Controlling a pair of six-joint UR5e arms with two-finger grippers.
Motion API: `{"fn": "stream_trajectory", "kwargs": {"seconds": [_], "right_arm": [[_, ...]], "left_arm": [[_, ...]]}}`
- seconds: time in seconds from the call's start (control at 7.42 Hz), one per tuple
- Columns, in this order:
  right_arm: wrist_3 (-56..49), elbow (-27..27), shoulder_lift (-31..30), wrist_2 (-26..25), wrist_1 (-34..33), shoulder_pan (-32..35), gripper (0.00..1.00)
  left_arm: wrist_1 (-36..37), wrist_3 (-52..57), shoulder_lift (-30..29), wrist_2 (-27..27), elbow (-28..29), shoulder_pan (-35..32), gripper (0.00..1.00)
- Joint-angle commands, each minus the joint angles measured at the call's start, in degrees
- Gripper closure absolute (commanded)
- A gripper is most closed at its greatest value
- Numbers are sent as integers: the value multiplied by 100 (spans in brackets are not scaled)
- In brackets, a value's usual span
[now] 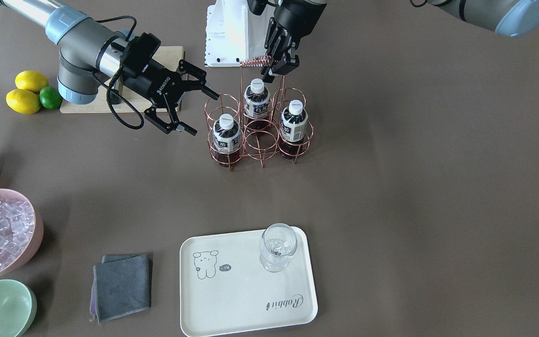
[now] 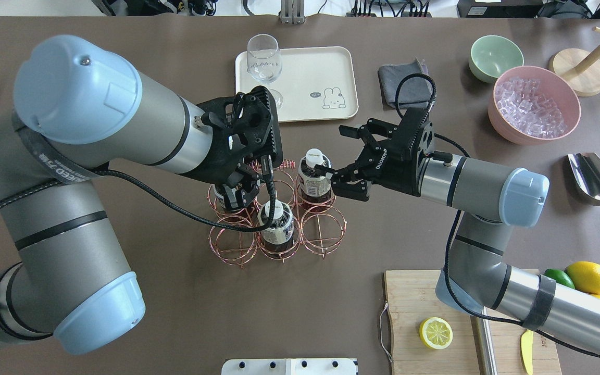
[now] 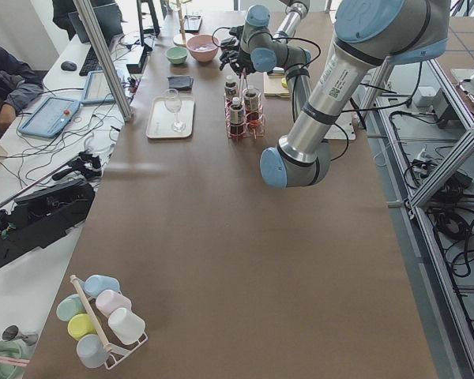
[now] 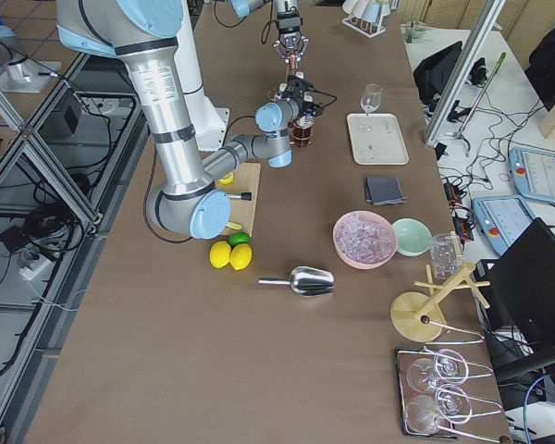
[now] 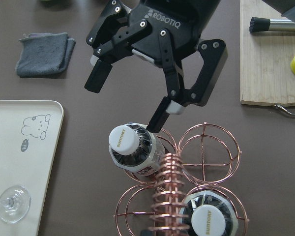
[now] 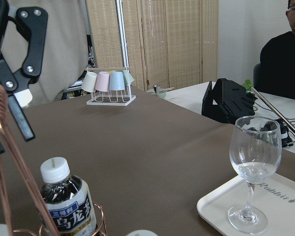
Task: Take tea from basket to plate
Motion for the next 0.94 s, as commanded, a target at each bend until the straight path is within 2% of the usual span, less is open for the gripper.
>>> {"fn": "stream_trajectory", "kwargs": {"seconds": [0.0,0.54,0.81], "right_arm": [[-72,-71,149,-168,-103,-135,1],[-398,-159,184,-309,-130,-224,1],[-389,-159,368,-511,-367,-320,7]], "left_arm": [[0,0,2,0,-3,-9,100],[0,0,11,0,6,0,100],[0,0,2,0,-3,0,100]]}}
